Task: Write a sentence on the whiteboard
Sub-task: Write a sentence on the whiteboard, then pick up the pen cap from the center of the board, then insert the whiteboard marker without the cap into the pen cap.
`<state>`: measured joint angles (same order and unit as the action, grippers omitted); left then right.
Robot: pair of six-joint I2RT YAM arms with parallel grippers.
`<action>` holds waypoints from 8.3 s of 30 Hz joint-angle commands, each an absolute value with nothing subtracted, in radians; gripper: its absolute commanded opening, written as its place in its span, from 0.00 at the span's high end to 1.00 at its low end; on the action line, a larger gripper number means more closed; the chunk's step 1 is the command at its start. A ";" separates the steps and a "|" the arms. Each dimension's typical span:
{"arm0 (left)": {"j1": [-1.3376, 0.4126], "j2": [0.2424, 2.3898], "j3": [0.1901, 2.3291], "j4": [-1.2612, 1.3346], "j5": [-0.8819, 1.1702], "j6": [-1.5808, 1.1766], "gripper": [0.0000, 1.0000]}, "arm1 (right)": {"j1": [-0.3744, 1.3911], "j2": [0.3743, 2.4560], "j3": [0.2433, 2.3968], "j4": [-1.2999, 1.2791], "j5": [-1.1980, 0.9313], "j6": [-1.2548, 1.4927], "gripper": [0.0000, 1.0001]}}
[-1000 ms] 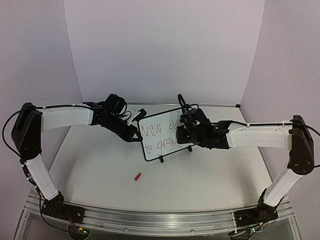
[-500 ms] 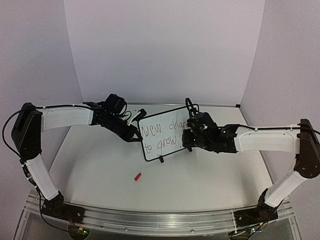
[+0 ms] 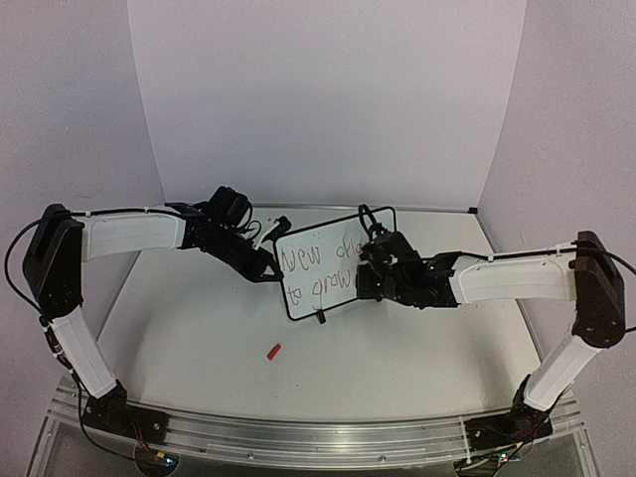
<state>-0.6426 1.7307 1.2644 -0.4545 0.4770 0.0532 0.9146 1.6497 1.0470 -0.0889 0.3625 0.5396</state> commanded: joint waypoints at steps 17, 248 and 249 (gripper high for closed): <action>-0.647 1.721 1.309 -0.486 0.461 0.069 1.00 | 0.911 1.687 1.080 -0.035 0.406 0.531 1.00; -1.171 1.287 0.796 -0.074 0.396 -0.239 1.00 | 0.821 1.356 0.943 -0.116 -0.875 0.825 1.00; -1.171 1.286 0.797 -0.075 0.394 -0.238 1.00 | 0.821 1.357 0.941 -0.116 -0.876 0.825 1.00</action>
